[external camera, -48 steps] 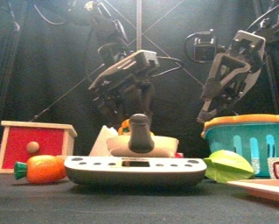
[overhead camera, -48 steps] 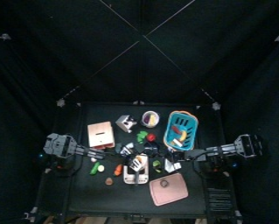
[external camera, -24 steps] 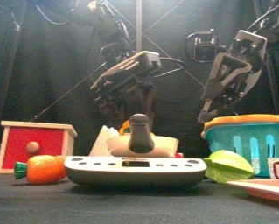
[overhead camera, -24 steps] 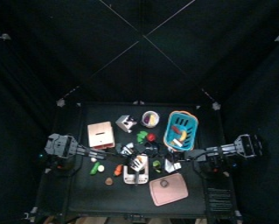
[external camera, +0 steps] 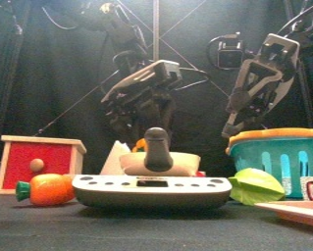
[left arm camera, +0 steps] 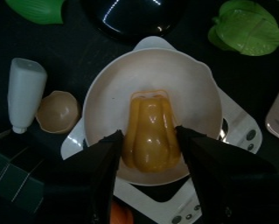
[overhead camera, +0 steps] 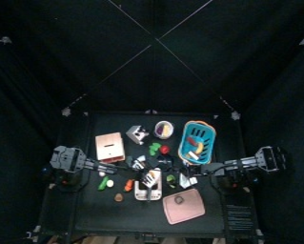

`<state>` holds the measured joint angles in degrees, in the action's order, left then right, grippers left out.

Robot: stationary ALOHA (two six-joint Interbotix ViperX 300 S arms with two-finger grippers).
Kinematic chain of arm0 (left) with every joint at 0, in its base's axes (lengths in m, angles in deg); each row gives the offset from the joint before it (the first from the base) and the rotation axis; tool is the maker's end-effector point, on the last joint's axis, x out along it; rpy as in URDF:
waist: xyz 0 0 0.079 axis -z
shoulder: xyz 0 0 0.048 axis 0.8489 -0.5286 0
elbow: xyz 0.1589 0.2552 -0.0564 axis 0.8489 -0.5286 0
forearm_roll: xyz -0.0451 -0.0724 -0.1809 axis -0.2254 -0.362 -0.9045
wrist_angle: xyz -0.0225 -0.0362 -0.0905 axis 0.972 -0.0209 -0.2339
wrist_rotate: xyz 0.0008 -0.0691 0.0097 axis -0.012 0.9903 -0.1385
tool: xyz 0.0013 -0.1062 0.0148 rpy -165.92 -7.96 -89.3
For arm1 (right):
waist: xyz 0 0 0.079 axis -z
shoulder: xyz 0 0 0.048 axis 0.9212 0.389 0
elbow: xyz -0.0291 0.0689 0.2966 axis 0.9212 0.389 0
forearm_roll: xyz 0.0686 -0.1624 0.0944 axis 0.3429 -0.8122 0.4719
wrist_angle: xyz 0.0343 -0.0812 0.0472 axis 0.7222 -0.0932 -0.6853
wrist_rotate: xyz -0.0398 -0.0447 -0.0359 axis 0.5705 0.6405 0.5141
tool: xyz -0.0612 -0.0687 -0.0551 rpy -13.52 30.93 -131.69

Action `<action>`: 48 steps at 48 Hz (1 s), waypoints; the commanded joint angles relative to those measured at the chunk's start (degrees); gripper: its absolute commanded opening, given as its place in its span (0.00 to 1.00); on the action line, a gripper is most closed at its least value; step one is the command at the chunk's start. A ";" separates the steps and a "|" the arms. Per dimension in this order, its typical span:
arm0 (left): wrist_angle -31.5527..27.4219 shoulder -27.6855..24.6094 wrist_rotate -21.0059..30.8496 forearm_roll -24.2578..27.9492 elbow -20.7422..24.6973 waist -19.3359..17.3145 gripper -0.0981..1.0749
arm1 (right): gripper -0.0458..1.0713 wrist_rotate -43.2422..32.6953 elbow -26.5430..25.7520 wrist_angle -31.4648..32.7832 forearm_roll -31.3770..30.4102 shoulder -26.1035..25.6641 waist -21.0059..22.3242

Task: Assemble squash

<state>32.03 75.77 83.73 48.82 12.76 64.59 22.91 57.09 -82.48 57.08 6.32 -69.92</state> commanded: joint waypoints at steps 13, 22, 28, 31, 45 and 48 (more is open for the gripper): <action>0.18 0.09 -1.49 -0.70 2.99 -0.18 0.77 | 0.94 0.09 -0.44 -0.62 0.00 -1.05 -0.18; 0.18 -0.35 -1.49 -0.79 2.81 -0.35 0.77 | 0.94 0.09 -0.44 -0.62 -0.09 -1.05 -0.18; 0.09 -0.53 -1.49 -0.79 2.90 -0.35 0.77 | 0.94 0.09 -0.44 -0.62 0.00 -1.05 -0.18; 0.18 -0.53 -1.49 -0.79 2.81 -0.35 0.77 | 0.94 0.09 -0.44 -0.62 0.00 -1.05 -0.18; 0.09 0.09 -1.49 -0.62 3.08 -0.35 0.77 | 0.94 0.09 -0.44 -0.70 0.00 -0.97 -0.44; 0.00 0.09 -1.49 -0.53 3.08 -0.35 0.77 | 0.94 0.09 -0.44 -0.79 0.00 -0.97 -0.44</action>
<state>31.94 74.45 82.24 47.94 14.25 64.24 22.91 57.09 -82.75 56.99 6.32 -70.18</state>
